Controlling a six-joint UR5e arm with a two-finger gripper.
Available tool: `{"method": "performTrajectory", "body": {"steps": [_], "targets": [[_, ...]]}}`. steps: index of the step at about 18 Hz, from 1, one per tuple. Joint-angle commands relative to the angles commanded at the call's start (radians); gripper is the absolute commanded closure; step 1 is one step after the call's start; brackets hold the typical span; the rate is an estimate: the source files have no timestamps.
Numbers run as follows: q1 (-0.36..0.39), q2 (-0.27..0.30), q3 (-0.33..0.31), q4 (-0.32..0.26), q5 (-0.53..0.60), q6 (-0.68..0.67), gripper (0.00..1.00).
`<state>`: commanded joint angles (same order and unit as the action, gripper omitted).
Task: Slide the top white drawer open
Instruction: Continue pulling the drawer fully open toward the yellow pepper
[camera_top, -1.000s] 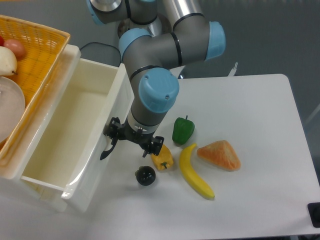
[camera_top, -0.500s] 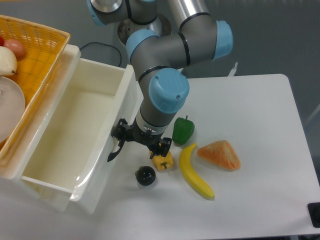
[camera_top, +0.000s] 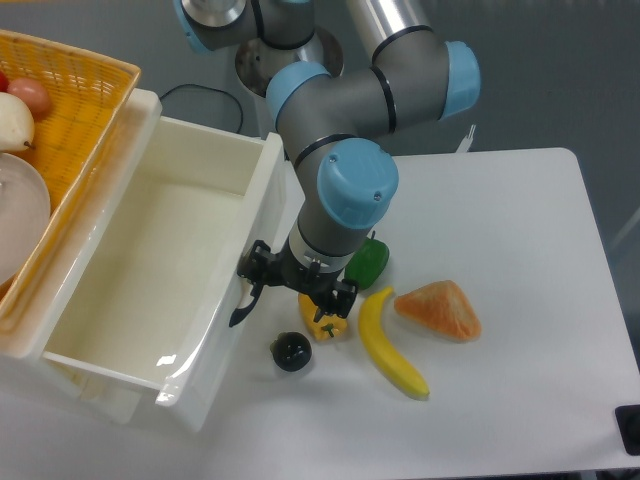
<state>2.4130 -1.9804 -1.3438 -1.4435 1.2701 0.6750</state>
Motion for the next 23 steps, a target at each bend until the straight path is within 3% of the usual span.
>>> {"method": "performTrajectory", "body": {"steps": [14,23], "targets": [[0.02,0.002,-0.025,-0.009,-0.063,-0.011,0.0],[0.052,0.002,-0.029,-0.048,-0.129,-0.011,0.0]]}}
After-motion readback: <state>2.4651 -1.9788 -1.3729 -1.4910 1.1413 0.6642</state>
